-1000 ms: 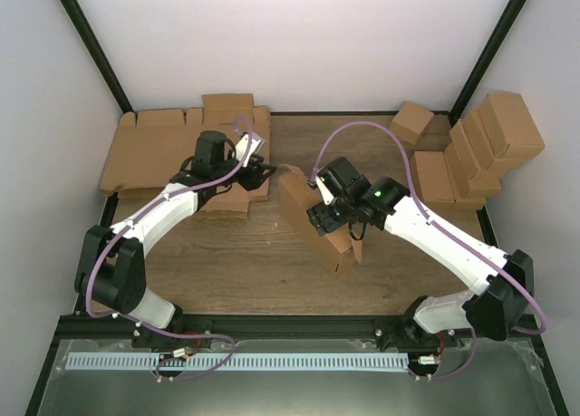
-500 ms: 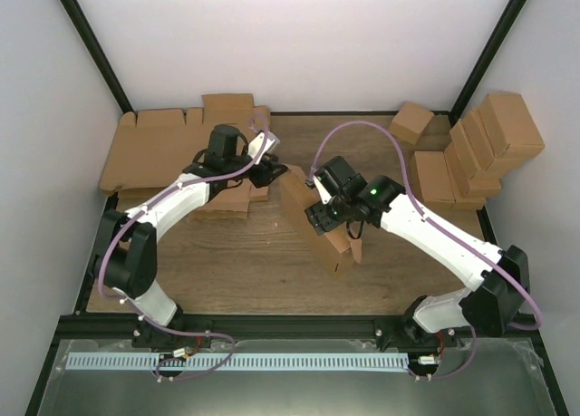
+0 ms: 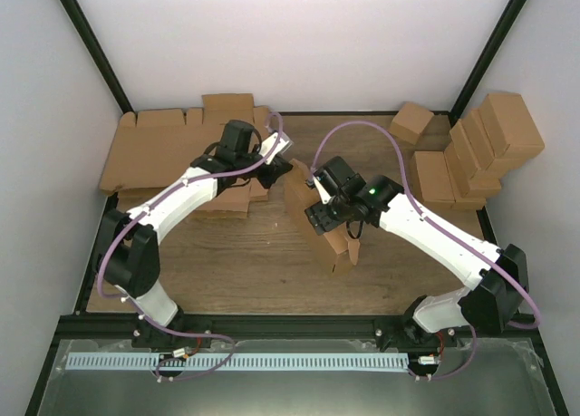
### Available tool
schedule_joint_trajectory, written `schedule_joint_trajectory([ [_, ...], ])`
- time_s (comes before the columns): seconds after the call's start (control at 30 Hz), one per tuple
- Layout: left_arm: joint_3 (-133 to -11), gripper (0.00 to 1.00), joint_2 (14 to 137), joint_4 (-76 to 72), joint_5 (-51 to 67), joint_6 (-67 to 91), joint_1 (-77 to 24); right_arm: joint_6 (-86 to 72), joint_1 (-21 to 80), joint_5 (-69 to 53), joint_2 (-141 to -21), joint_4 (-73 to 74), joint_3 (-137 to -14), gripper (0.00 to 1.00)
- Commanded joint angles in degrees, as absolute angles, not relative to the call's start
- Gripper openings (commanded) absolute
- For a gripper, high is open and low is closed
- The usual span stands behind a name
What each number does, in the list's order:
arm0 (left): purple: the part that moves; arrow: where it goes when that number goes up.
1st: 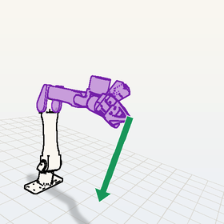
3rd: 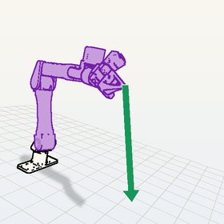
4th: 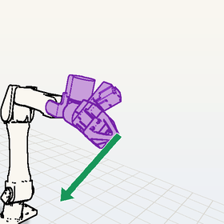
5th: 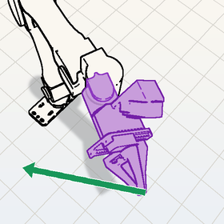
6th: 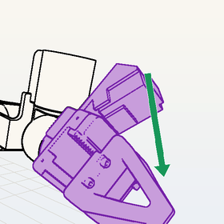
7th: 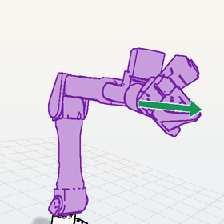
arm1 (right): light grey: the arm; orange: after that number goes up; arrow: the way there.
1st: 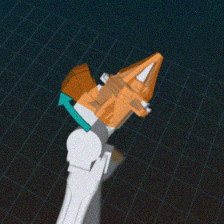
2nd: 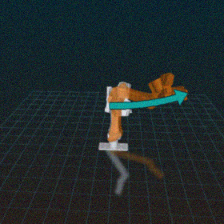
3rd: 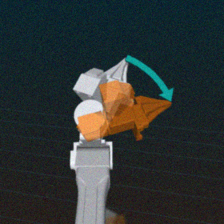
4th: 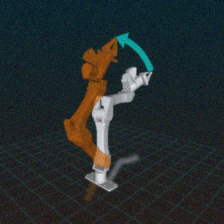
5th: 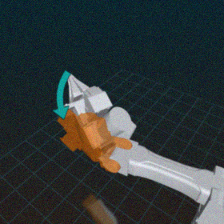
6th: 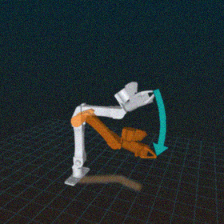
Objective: Fold the paper box
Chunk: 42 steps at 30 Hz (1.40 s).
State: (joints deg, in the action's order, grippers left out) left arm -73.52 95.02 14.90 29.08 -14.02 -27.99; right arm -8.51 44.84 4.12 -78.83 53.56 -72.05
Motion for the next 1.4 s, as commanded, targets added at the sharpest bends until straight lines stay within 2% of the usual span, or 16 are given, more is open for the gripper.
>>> schedule_joint_trajectory([
  [0.0,-78.35,0.04,94.24,22.63,26.64,-13.62,-28.92,-8.44,45.14,6.00,-79.03,53.88,-73.37,0.81],
  [0.3,-84.26,0.04,94.92,32.12,22.03,-11.85,-31.10,-8.87,45.18,5.73,-78.41,53.36,-73.03,0.88],
  [0.53,-83.49,0.04,95.28,33.35,20.03,-10.14,-31.29,-9.64,45.15,3.12,-76.06,50.95,-73.57,1.00],
  [1.03,-82.55,0.04,94.67,33.97,19.47,-9.85,-31.28,-12.52,45.14,11.58,-75.44,51.26,-73.82,1.00],
  [1.37,-82.54,0.04,94.86,34.61,19.55,-9.63,-31.29,-13.94,45.09,15.20,-75.97,50.80,-71.80,0.94],
])
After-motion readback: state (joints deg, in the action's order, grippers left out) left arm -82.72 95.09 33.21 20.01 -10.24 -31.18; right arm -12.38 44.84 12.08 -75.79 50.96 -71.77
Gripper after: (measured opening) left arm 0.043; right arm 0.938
